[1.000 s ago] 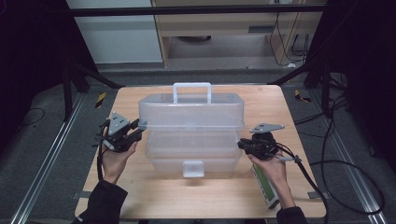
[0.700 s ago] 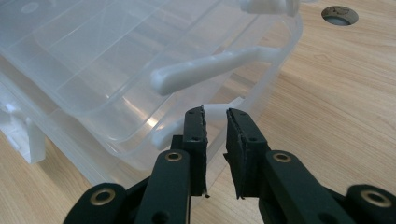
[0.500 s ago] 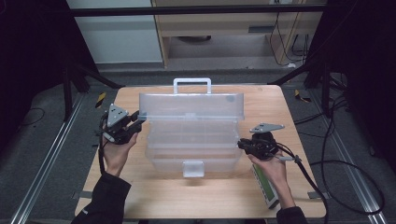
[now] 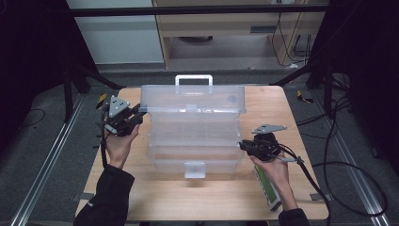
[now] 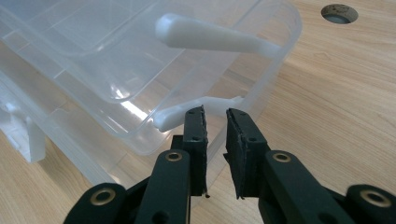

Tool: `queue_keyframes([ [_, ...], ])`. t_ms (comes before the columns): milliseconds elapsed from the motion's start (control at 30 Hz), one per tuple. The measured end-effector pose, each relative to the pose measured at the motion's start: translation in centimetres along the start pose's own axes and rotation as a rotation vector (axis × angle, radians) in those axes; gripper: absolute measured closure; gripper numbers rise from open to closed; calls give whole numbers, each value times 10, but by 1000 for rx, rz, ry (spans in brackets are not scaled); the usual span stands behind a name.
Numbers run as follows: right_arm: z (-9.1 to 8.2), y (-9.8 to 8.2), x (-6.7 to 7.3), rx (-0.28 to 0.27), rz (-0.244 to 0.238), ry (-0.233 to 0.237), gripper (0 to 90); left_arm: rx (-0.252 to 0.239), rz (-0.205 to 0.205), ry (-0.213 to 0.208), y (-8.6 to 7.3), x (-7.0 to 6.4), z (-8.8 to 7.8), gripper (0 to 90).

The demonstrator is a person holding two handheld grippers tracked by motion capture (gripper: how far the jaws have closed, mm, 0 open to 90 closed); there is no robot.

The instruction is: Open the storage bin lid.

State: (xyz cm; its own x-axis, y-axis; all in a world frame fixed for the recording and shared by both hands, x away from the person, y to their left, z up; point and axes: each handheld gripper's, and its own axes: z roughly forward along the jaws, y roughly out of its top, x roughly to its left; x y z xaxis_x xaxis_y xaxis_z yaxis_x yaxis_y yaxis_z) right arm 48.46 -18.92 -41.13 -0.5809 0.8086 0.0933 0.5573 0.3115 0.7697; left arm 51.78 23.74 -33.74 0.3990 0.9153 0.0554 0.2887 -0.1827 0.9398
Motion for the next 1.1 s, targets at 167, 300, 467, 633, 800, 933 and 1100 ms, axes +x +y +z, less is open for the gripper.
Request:
queue_keyframes([
  [167, 0, 0, 0, 1, -3, -3, 783, 12, 15, 11, 6, 0, 4, 778],
  [300, 0, 0, 1, 2, -3, -4, 783, 19, 6, 3, 9, 3, 6, 780],
  [467, 0, 0, 1, -1, -8, -3, 782, 20, 1, 4, 11, 4, 9, 781],
  [633, 0, 0, 1, -3, -7, 0, 778, 23, 10, 10, 13, 4, 11, 783],
  [800, 0, 0, 1, -4, -7, 1, 779, 26, -3, 7, 15, 4, 10, 785],
  [933, 0, 0, 1, -4, -13, 3, 778, 30, -8, 9, 17, 4, 12, 784],
  [1100, 1, 0, 0, -5, -16, 1, 780, 33, -10, 13, 21, 6, 15, 784],
])
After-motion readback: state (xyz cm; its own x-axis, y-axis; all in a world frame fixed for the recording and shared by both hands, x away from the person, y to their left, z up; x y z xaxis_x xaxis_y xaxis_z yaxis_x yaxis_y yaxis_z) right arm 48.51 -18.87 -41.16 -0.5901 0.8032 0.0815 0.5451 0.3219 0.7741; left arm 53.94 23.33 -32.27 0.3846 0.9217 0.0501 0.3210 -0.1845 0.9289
